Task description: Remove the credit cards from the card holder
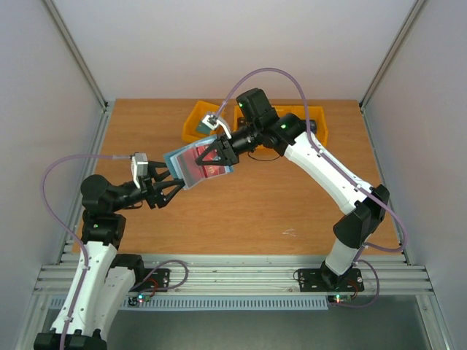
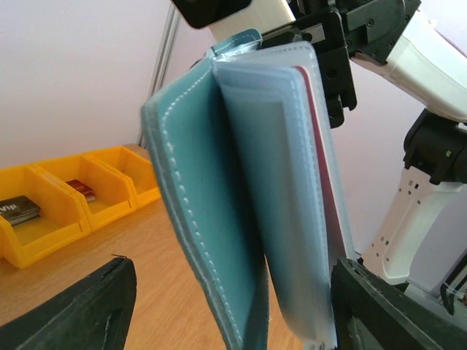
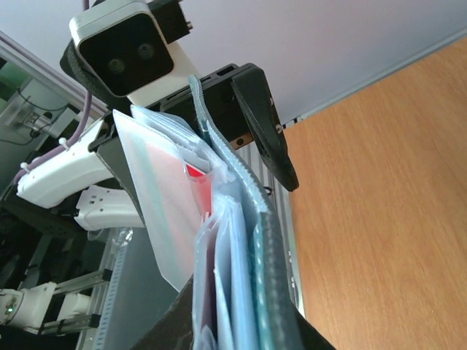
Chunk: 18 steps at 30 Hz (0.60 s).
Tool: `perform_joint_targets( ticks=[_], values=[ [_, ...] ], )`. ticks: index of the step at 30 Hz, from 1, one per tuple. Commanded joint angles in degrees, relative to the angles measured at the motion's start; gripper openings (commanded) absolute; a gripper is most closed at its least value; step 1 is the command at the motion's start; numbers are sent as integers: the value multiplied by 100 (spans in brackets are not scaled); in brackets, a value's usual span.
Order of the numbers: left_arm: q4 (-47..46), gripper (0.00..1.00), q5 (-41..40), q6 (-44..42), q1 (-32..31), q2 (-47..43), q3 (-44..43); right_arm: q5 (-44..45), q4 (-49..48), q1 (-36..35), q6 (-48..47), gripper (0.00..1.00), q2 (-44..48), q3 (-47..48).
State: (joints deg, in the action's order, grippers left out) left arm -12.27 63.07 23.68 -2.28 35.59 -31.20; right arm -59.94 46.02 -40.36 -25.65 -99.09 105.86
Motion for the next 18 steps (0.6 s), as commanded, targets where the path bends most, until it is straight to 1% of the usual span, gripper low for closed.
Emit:
perform_joint_targets(
  ticks=[1,4,6,9,11,12,14,16,18],
  values=[
    [-345,78,367,82,58,-84,-208,187,53,2,-88,1,78,203],
    [-547,88,502,344,62,-52,-258,508,145,20,-60,1,110,204],
    [-443,92,402,399,56,-17,-314,526,160,-19,-15,1,101,231],
    [-291,93,129,359,23,29,-351,573,72,-181,-49,1,117,235],
    [-189,89,6,360,-5,48,-367,527,22,-225,-29,1,118,269],
    [-47,83,-75,292,-21,57,-370,452,-32,-229,-8,1,130,269],
    [126,67,-142,157,-39,95,-365,346,-113,-262,-4,1,152,258],
    [178,48,-154,25,-61,91,-353,241,-86,-297,-88,1,170,265],
    [179,26,-205,5,-66,79,-350,34,-76,-321,-150,2,178,255]
  ],
)
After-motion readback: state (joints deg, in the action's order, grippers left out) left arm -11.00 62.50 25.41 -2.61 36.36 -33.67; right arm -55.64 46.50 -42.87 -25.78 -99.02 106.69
